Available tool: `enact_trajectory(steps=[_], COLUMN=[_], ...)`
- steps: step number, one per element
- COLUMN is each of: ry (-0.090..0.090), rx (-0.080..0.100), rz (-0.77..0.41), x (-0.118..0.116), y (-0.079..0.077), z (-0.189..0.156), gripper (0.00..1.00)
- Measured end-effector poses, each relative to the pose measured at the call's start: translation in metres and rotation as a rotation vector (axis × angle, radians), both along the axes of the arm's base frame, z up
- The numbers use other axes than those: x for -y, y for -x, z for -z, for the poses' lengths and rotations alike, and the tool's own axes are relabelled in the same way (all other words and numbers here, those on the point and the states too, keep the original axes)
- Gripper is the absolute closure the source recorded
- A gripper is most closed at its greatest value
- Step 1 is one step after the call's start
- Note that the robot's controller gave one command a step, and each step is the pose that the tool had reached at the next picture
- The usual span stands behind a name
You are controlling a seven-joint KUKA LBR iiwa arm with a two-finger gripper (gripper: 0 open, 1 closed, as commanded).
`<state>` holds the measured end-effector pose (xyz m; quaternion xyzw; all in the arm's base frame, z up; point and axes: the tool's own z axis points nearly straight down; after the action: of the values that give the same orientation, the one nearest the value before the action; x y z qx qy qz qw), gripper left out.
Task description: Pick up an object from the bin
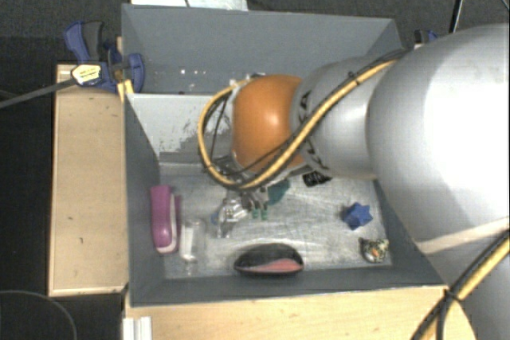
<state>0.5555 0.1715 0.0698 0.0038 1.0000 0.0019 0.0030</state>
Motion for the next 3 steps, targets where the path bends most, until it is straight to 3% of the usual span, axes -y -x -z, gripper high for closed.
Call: enact_trajectory(steps=[1,2,3], ry=[0.008,-0.004,0.002], rx=[-0.011,-0.002,-0.004], rz=[0.159,0.64,0.724], x=[-0.041,0.005,0.082], y=[0.044,0.029,0.048], z=[-0.033,-0.003,-0.059], gripper=[0.0,0.0,0.0])
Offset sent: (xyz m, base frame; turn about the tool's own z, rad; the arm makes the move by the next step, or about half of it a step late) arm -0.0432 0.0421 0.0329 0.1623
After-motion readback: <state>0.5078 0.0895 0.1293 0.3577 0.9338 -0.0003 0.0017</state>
